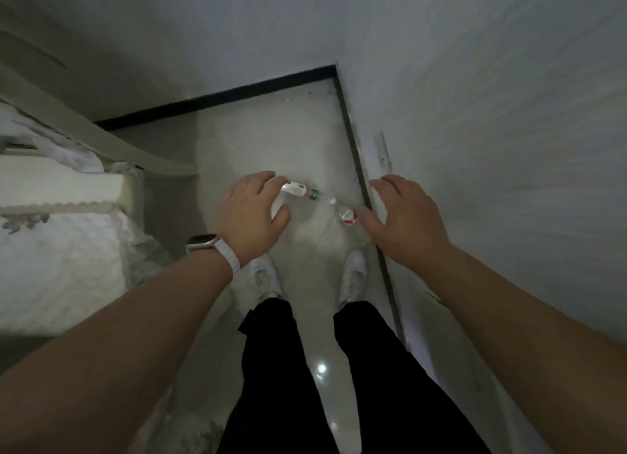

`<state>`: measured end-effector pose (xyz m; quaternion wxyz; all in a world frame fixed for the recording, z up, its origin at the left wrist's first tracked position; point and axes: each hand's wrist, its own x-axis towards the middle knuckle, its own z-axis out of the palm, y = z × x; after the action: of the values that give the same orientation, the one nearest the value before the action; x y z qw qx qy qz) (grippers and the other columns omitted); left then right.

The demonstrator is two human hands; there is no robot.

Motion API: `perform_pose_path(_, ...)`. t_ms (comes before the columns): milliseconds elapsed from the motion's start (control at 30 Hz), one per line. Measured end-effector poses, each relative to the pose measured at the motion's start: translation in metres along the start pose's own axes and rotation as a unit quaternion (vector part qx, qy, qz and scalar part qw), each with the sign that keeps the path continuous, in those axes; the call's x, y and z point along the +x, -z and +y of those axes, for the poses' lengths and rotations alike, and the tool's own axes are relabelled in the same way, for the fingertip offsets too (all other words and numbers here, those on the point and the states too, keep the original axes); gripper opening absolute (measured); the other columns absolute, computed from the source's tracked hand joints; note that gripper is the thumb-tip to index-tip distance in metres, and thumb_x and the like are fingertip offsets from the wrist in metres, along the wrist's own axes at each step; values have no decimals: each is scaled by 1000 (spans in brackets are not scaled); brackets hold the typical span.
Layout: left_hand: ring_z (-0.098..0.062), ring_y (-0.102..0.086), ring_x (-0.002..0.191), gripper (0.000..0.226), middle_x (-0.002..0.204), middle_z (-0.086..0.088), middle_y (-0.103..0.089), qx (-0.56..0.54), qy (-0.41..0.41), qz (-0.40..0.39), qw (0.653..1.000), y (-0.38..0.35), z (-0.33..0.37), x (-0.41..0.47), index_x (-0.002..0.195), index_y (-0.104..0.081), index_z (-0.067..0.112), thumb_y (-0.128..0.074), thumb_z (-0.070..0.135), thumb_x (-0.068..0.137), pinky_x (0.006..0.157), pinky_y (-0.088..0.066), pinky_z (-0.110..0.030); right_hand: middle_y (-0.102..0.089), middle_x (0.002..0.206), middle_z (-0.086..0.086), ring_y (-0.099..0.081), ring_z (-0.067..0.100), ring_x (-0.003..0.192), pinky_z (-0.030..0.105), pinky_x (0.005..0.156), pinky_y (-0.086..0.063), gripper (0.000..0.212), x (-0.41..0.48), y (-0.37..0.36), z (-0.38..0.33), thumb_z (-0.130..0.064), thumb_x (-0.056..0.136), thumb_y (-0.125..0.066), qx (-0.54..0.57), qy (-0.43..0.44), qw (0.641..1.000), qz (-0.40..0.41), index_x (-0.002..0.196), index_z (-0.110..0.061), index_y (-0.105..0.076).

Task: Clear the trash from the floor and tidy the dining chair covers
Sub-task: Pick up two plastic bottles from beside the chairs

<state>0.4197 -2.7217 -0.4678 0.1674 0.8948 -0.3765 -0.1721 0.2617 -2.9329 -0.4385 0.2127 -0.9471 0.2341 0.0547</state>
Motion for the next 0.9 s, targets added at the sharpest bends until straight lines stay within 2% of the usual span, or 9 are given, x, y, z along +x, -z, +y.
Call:
perform_pose_path(200, -37, -60, 111, 54, 123, -16, -64, -29, 45, -47, 997, -146, -76, 52, 123, -64, 7, -48, 40, 83, 94, -49, -46, -55, 128, 17, -53, 37, 110, 45, 90, -45, 47, 45, -137, 68, -30, 90, -65, 43, -93, 994, -48, 129, -5, -54)
perform_pose_path(367, -38, -58, 113, 60, 126, -17, -61, -15, 39, -88, 995, -268, -130, 77, 126, -61, 6, -46, 44, 83, 96, -48, -46, -48, 138, 11, -45, 29, 123, 39, 100, -38, 58, 66, -249, 133, -43, 92, -59, 69, -176, 980, -62, 138, -10, -46)
perform_pose_path(433, -39, -58, 114, 61, 128, -19, -61, -7, 30, -104, 994, -309, -146, 88, 127, -61, 6, -46, 44, 82, 95, -49, -47, -50, 135, 10, -48, 28, 121, 42, 102, -42, 58, 67, -289, 155, -47, 91, -57, 86, -192, 974, -83, 137, -14, -47)
perform_pose_path(500, -40, -58, 116, 63, 129, -20, -60, 2, 29, -112, 993, -344, -160, 101, 128, -60, 5, -46, 44, 81, 95, -49, -48, -56, 121, 8, -55, 28, 109, 47, 91, -50, 50, 69, -328, 174, -50, 87, -56, 104, -190, 971, -104, 126, -19, -53)
perform_pose_path(567, -40, -56, 120, 67, 133, -22, -57, 16, 32, -128, 991, -373, -174, 113, 132, -57, 5, -46, 45, 79, 98, -48, -49, -59, 111, 8, -58, 29, 99, 46, 82, -53, 46, 73, -367, 188, -52, 84, -56, 100, -193, 968, -127, 116, -19, -55)
perform_pose_path(667, -40, -49, 128, 71, 142, -23, -50, 47, 30, -155, 986, -406, -195, 131, 137, -52, 6, -50, 44, 77, 103, -44, -50, -59, 107, 13, -58, 35, 96, 44, 77, -52, 52, 78, -414, 202, -54, 79, -55, 63, -205, 966, -145, 110, -13, -55)
perform_pose_path(733, -40, -48, 130, 73, 143, -22, -49, 65, 17, -151, 986, -423, -210, 144, 137, -52, 6, -53, 45, 75, 103, -43, -51, -57, 114, 17, -56, 37, 101, 44, 80, -51, 59, 78, -439, 207, -52, 77, -61, 27, -215, 965, -148, 118, -11, -52)
perform_pose_path(800, -39, -46, 132, 81, 144, -20, -49, 70, 15, -147, 987, -434, -223, 158, 138, -52, 9, -48, 55, 71, 105, -41, -51, -52, 122, 19, -52, 38, 109, 45, 85, -47, 69, 79, -459, 212, -46, 76, -68, 7, -220, 964, -151, 131, -11, -45)
perform_pose_path(900, -37, -39, 137, 91, 147, -14, -47, 86, 29, -168, 982, -442, -236, 179, 142, -48, 17, -44, 65, 65, 111, -33, -53, -48, 129, 19, -49, 39, 114, 47, 90, -46, 78, 85, -480, 222, -43, 77, -71, 15, -228, 960, -164, 140, -14, -36)
